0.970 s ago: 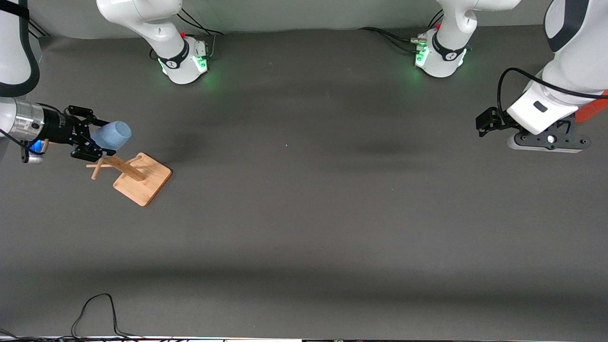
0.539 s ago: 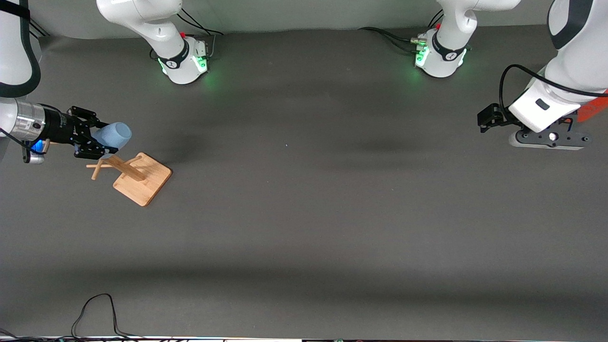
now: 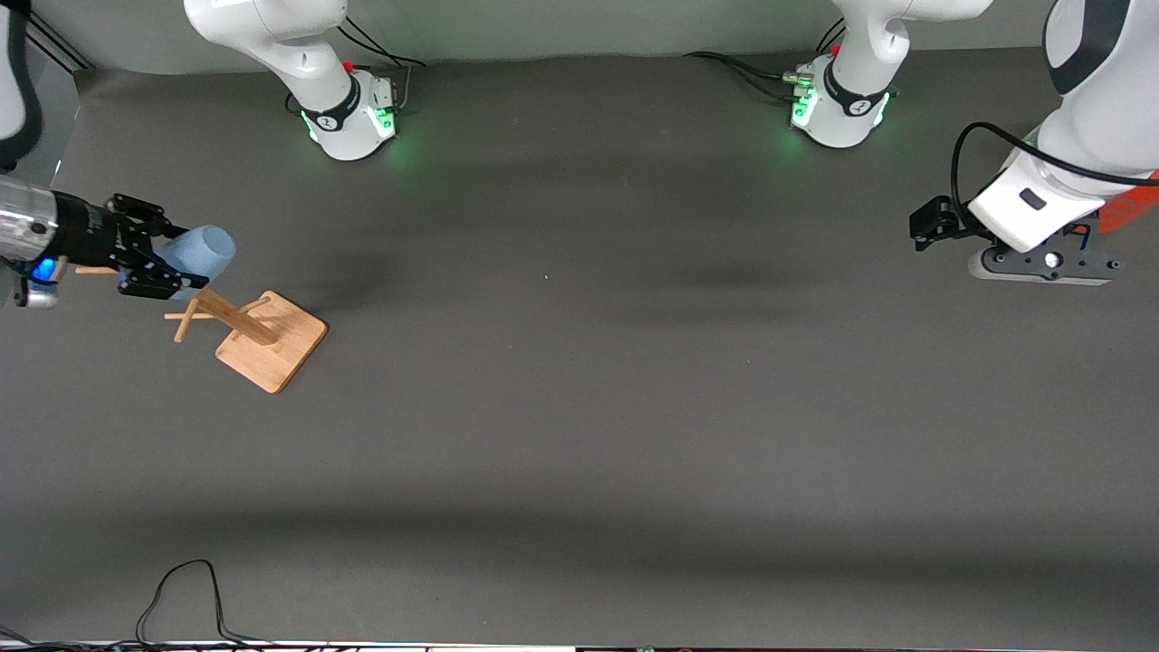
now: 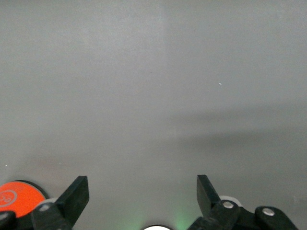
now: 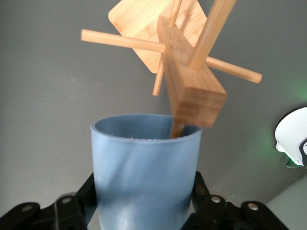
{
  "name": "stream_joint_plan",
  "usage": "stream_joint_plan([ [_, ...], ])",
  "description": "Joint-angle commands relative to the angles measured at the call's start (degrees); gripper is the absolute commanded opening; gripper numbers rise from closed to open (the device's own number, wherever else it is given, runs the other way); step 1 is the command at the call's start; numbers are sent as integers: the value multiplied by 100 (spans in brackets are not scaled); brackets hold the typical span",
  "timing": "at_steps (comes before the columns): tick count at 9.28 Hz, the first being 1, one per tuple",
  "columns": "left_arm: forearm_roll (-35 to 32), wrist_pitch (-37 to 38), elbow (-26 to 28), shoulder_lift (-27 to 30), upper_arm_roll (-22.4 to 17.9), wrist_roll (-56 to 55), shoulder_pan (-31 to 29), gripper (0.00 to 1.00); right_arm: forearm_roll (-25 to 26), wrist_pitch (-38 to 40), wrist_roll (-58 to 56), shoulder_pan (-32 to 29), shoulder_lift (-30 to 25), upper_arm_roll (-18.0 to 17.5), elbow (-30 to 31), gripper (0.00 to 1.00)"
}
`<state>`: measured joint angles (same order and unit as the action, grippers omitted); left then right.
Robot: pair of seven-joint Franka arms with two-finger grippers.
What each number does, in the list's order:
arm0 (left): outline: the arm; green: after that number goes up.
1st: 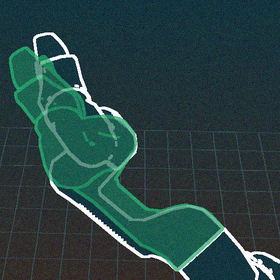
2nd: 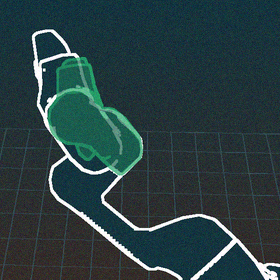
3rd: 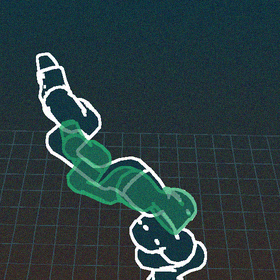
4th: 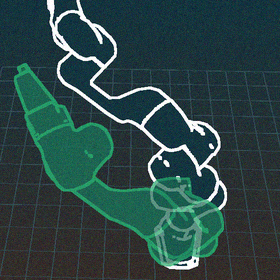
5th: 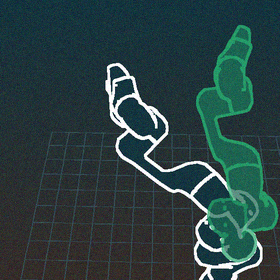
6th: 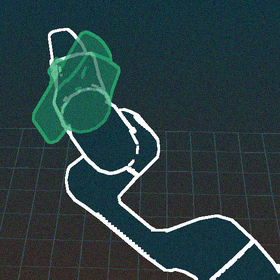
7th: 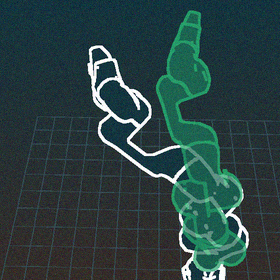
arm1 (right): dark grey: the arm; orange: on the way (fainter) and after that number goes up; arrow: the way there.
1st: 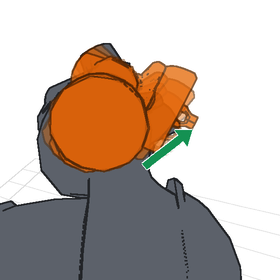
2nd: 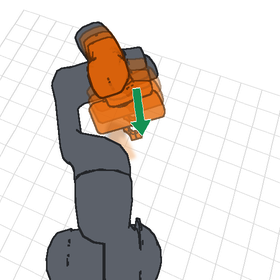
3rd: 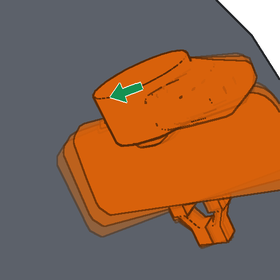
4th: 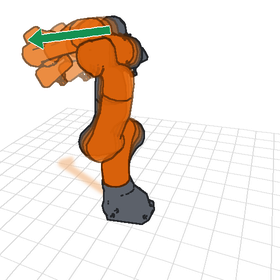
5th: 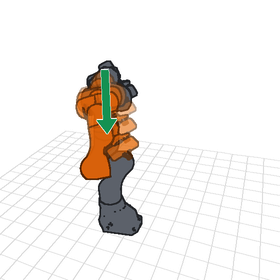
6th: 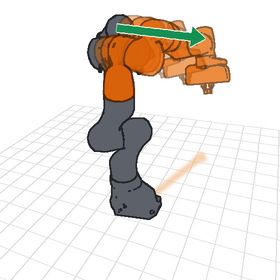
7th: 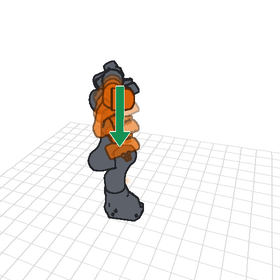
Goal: Rotate and upright cup with both arms
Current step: 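Pull the blue cup off the stand peg with the right gripper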
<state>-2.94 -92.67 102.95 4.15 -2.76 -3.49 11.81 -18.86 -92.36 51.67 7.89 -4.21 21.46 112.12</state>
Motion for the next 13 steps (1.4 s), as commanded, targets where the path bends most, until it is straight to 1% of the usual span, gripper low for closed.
stream_joint_plan([
  [1, 30, 100, -231, -55, -6, -64, 50, 100, -353, 95, 264, 55, -106, -19, -67, 47],
  [2, 30, 126, -319, -64, -6, -38, 41, 100, -590, 95, 387, 55, -132, -97, -102, 47],
  [3, 30, 74, -346, -72, -14, -3, 24, 100, -836, 95, 562, 55, -132, -272, -172, 47],
  [4, 39, 47, -346, -107, -14, -3, 15, 100, -1004, 95, 903, 55, -132, -500, -321, 47],
  [6, 39, 56, -337, -160, -14, -3, 15, 100, -1241, 8, 1240, 64, -80, -1106, -690, 47],
  [8, 39, 65, -337, -231, -14, 23, 15, 100, -1156, -631, 1310, 64, -62, -2176, -744, 47],
  [9, 39, 108, -337, -239, -14, 24, 23, 100, -946, -1113, 1354, 64, -10, -2764, -735, 47],
  [10, 39, 170, -355, -205, -14, 24, 15, 100, -509, -1544, 1364, 73, 147, -3370, -753, 47],
  [11, 39, 170, -398, -204, -14, 24, 15, 100, -26, -1809, 1320, 90, 384, -3890, -901, 47],
  [12, 39, 109, -399, -239, -14, 32, -3, 100, 675, -1925, 1433, 212, 760, -4504, -1146, 47],
  [13, 39, 65, -399, -283, -23, 41, -3, 100, 1709, -2100, 2017, 518, 1208, -4745, -1392, 47],
])
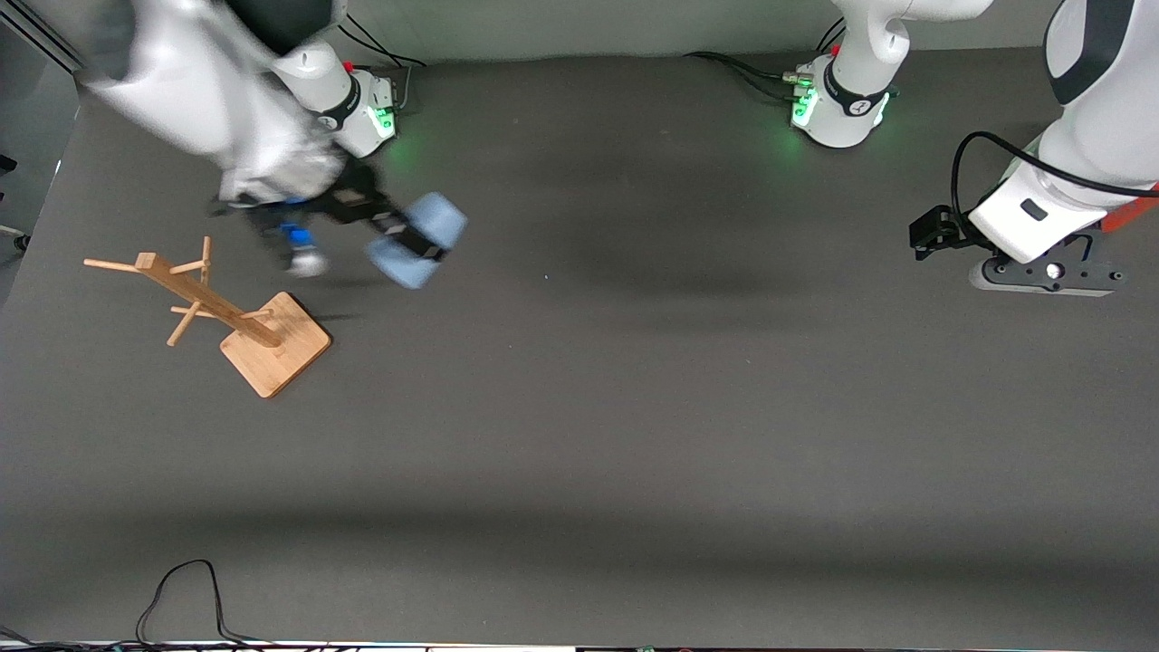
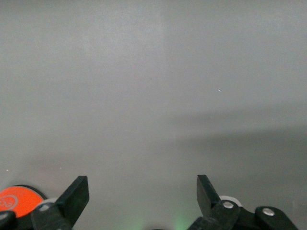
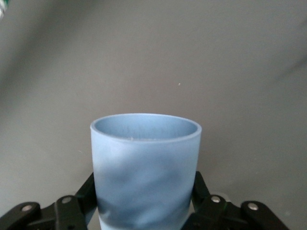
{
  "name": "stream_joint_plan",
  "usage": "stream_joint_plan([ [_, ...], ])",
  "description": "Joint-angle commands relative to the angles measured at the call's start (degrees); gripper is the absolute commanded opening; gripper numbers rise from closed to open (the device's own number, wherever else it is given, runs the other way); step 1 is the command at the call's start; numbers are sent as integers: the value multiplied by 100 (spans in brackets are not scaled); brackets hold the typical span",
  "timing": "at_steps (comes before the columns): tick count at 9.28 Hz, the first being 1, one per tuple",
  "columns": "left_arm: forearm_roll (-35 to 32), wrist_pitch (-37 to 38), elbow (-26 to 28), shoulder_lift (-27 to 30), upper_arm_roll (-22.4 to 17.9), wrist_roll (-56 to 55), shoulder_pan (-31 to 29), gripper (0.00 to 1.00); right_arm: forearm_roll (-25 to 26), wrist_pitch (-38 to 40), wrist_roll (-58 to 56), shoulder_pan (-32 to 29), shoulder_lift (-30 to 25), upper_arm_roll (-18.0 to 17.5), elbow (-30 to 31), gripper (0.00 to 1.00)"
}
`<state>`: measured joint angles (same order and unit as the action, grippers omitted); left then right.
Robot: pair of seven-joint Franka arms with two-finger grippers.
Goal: Rotate and upright cup with both arms
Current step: 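Pull the blue cup off the stand peg with the right gripper, then carry the cup to mid-table and lay it on its side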
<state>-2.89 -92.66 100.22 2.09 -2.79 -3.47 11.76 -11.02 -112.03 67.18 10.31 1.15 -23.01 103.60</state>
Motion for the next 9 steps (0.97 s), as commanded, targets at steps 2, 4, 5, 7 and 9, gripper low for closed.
stream_joint_plan([
  [2, 16, 63, -221, -103, -28, 39, 2, 100, 1856, -188, 1993, 1241, 1917, -275, -1582, 47],
  [4, 16, 81, -240, -138, -28, 30, -7, 100, 1893, -196, 3646, 1481, 2974, -283, -2525, 47],
  [5, 16, 81, -248, -156, -37, -4, -7, 100, 1885, -310, 4210, 1587, 3318, -274, -2676, 48],
  [7, -19, 116, -300, -287, -28, -66, 2, 100, 1989, -766, 5431, 1928, 3837, -231, -2652, 47],
  [9, 24, 90, -354, -402, -28, -31, -15, 100, 2365, -777, 6679, 2210, 4269, -169, -2556, 47],
])
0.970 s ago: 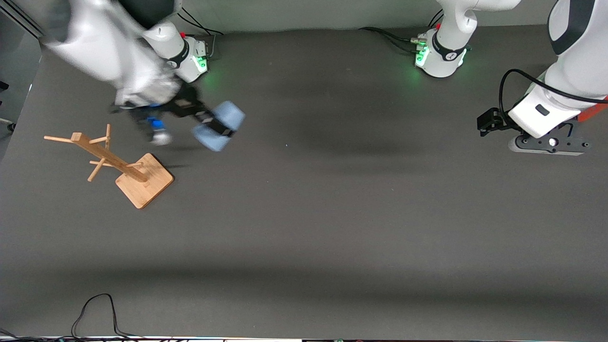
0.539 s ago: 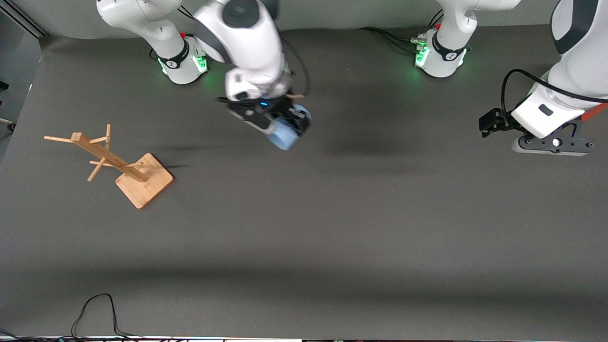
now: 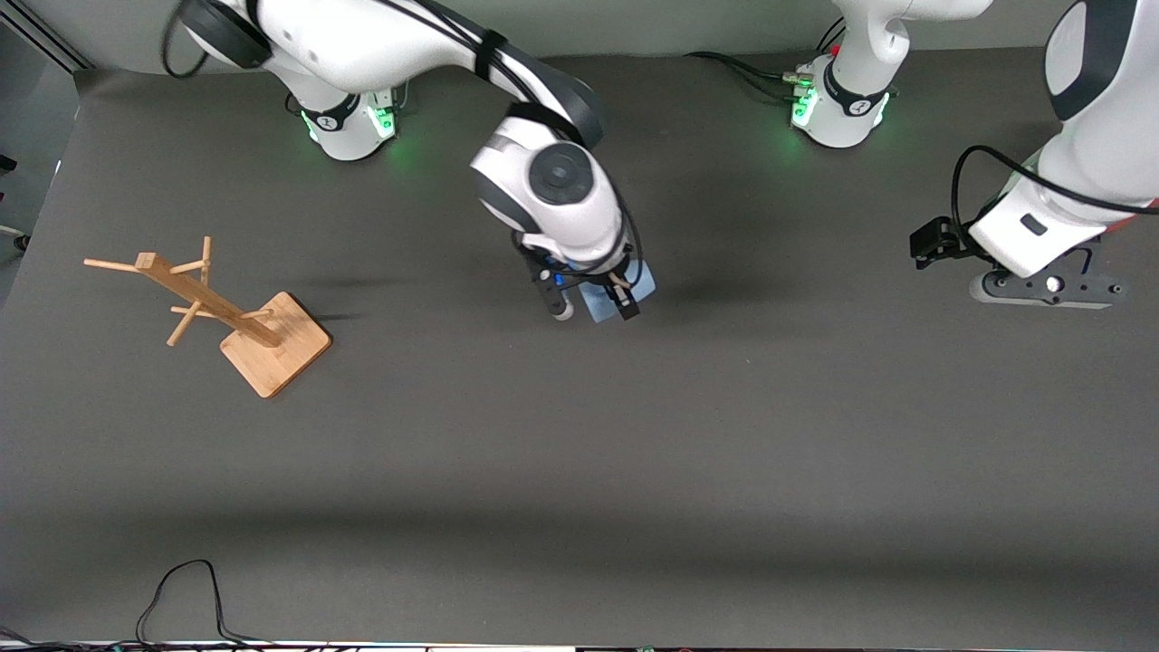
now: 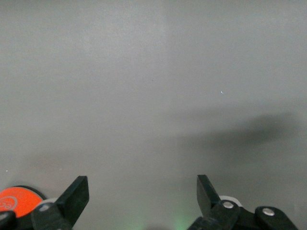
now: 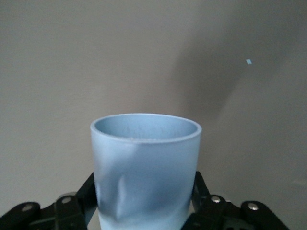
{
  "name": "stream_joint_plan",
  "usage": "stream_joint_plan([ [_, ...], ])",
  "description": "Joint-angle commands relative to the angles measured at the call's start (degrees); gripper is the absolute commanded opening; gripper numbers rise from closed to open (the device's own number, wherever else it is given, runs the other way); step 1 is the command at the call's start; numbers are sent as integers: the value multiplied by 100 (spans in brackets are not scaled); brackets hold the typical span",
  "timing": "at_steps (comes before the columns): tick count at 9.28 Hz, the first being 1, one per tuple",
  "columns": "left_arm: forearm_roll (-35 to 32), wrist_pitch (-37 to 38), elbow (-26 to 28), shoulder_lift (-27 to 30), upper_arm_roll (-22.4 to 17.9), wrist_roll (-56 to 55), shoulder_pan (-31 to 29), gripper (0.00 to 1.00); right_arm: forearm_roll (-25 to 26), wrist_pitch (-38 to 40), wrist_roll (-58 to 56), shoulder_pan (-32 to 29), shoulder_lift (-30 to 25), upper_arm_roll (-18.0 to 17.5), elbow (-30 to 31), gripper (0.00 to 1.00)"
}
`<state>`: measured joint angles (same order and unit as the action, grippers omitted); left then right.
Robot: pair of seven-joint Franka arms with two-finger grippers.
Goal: Rotate and upright cup with both arms
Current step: 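Carry the cup to mid-table and lay it on its side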
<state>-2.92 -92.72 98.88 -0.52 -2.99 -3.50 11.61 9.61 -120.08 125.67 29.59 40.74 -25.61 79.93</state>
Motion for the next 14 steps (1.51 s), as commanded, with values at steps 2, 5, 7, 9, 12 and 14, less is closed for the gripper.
stream_joint_plan([
  [2, 37, 78, -272, -290, -9, 7, 17, 100, 857, 37, 1573, 591, 626, 241, -4, 51],
  [5, 46, 52, -299, -405, 0, 7, 61, 100, 1157, -7, 1636, 1057, 830, 600, -38, 100],
  [7, 54, 43, -299, -414, 0, 7, 79, 100, 1157, 133, 1418, 935, 446, 610, -170, 100],
  [9, 81, 26, -316, -440, 26, -19, 96, 100, 1044, 685, 193, 638, -352, 592, -136, 100],
  [12, 432, -368, -465, -851, 52, -665, 560, 100, 131, 1300, -2791, -485, -1382, 610, -74, 100],
  [14, 398, -755, -824, -1527, 184, -2190, 1331, 100, -404, 1748, -4875, -1425, -1962, 619, -21, 100],
])
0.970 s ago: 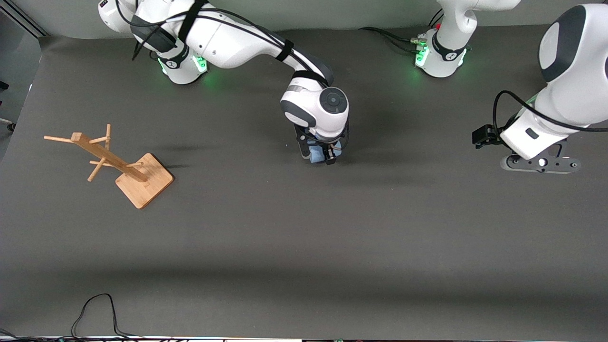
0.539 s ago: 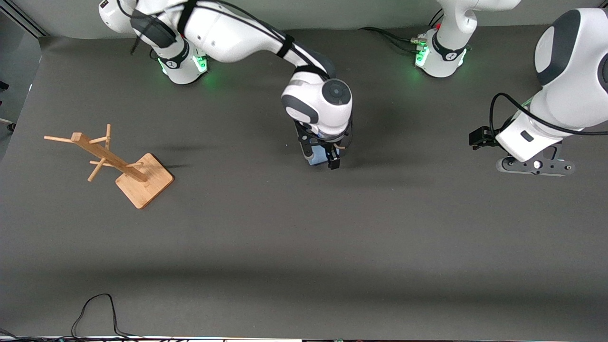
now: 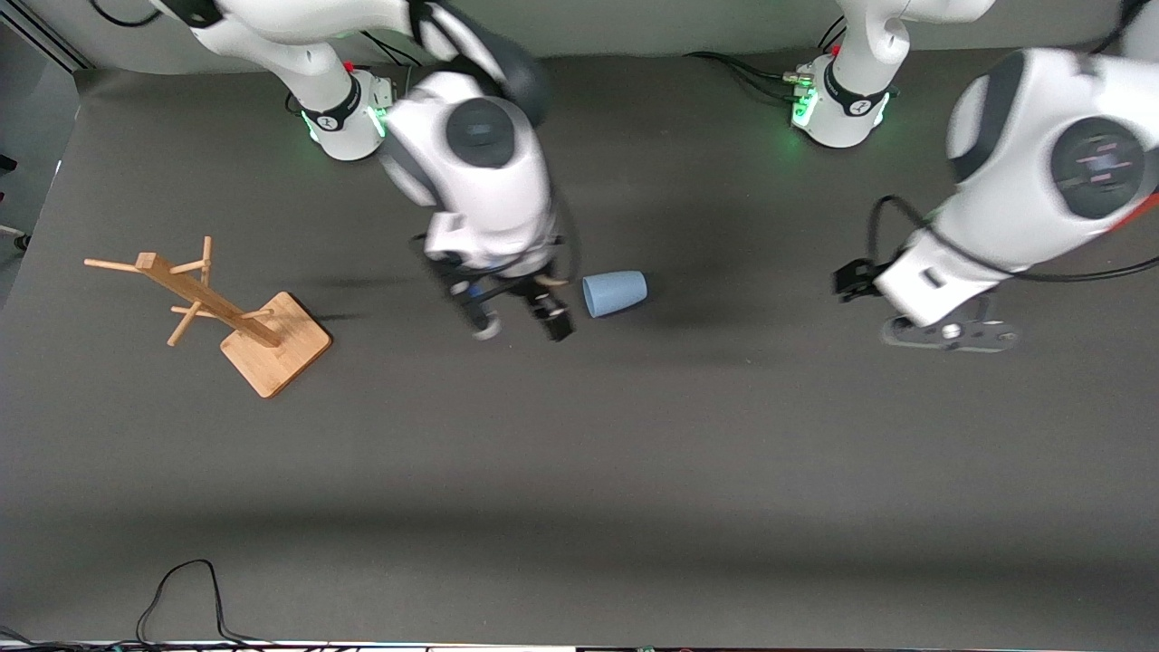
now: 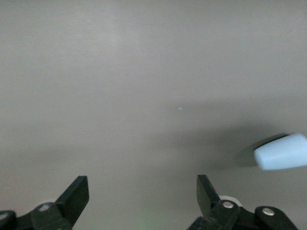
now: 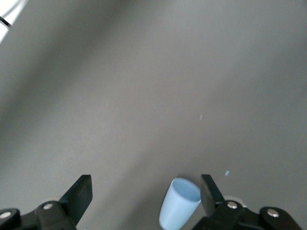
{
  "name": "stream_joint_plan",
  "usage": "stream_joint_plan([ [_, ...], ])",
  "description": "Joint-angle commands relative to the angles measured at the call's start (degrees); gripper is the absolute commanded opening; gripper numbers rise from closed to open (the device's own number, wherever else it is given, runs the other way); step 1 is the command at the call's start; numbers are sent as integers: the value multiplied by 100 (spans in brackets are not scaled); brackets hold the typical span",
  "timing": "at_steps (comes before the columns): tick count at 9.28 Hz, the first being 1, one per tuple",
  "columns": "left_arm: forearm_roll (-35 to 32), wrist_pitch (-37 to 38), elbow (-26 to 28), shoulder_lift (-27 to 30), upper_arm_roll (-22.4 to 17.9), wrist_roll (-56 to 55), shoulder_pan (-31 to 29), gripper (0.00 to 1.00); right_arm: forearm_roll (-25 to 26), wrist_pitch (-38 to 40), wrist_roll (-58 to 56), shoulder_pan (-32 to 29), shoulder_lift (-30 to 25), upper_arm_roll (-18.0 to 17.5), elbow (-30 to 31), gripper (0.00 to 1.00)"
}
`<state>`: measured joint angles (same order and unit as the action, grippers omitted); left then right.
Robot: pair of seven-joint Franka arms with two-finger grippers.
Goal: Rotate and upright cup with both arms
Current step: 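Withdraw the right gripper to the stand while the left gripper reaches the cup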
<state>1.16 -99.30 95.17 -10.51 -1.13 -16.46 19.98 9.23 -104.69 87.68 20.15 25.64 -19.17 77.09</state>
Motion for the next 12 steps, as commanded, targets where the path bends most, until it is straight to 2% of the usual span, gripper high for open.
stream_joint_plan([
  [1, -72, -281, -821, -1018, 8, -1843, 968, 100, -448, 465, -2017, -903, -707, -26, 324, 100],
  [2, -177, -152, -1695, -1710, 8, -2505, 1321, 100, -527, 624, -2984, -1334, -1075, -17, 516, 100],
  [3, -230, 93, -2617, -2387, -10, -2999, 1759, 100, -849, 652, -4020, -1860, -1487, 1, 762, 100],
  [4, -570, 374, -3462, -3029, -10, -3317, 2129, 100, -948, 678, -5057, -2126, -1796, 184, 947, 100],
  [5, -1087, 420, -3740, -3471, -19, -3442, 2577, 100, -949, 730, -5833, -2120, -2025, 560, 1062, 100],
  [7, -1634, 446, -3796, -3965, -19, -3060, 3158, 99, -949, 923, -7120, -2103, -2220, 1010, 1150, 100],
  [9, -2162, 762, -3761, -4151, -10, -1753, 3442, 98, -941, 916, -7806, -2111, -2353, 1204, 1396, 100],
  [11, -2348, 694, -3761, -4458, -10, -1685, 3539, 98, -967, 924, -7994, -2103, -2379, 1380, 1502, 100],
  [12, -2349, 650, -3761, -4547, -1, -1668, 3539, 98, -1193, 916, -8012, -2111, -2405, 1503, 1572, 100],
])
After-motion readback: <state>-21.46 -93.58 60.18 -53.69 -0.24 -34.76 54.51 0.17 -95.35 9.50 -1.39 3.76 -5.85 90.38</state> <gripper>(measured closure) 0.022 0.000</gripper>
